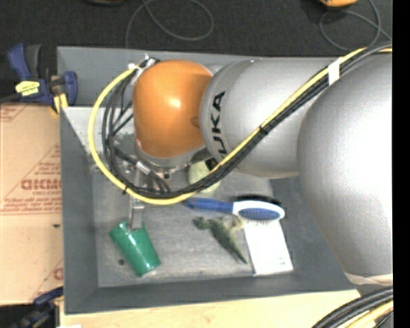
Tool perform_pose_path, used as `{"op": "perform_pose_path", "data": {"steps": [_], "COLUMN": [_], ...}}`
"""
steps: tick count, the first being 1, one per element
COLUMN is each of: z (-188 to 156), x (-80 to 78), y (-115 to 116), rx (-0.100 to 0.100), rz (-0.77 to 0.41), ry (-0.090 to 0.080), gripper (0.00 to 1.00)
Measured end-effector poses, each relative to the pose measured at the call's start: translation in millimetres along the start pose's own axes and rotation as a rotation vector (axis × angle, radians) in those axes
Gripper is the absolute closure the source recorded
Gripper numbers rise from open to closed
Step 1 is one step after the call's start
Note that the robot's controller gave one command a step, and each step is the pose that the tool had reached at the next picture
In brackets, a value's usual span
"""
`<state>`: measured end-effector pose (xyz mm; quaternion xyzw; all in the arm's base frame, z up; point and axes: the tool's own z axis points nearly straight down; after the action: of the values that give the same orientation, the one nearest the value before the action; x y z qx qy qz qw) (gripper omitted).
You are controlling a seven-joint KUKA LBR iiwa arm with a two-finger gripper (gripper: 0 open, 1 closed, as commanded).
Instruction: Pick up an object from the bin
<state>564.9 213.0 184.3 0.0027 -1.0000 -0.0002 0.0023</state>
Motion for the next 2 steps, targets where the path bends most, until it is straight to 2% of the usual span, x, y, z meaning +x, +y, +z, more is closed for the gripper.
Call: {"op": "perform_pose_path", "data": {"steps": [1, 2], "z": [-5.2, 38.4], "x": [-1.7, 16.7], "y": [-1.3, -10.2], "rx": [-0.002, -0.004], "rz": [0.005, 0.18], "ry": [-0.008, -0.012], "gripper": [0.0, 0.0]}}
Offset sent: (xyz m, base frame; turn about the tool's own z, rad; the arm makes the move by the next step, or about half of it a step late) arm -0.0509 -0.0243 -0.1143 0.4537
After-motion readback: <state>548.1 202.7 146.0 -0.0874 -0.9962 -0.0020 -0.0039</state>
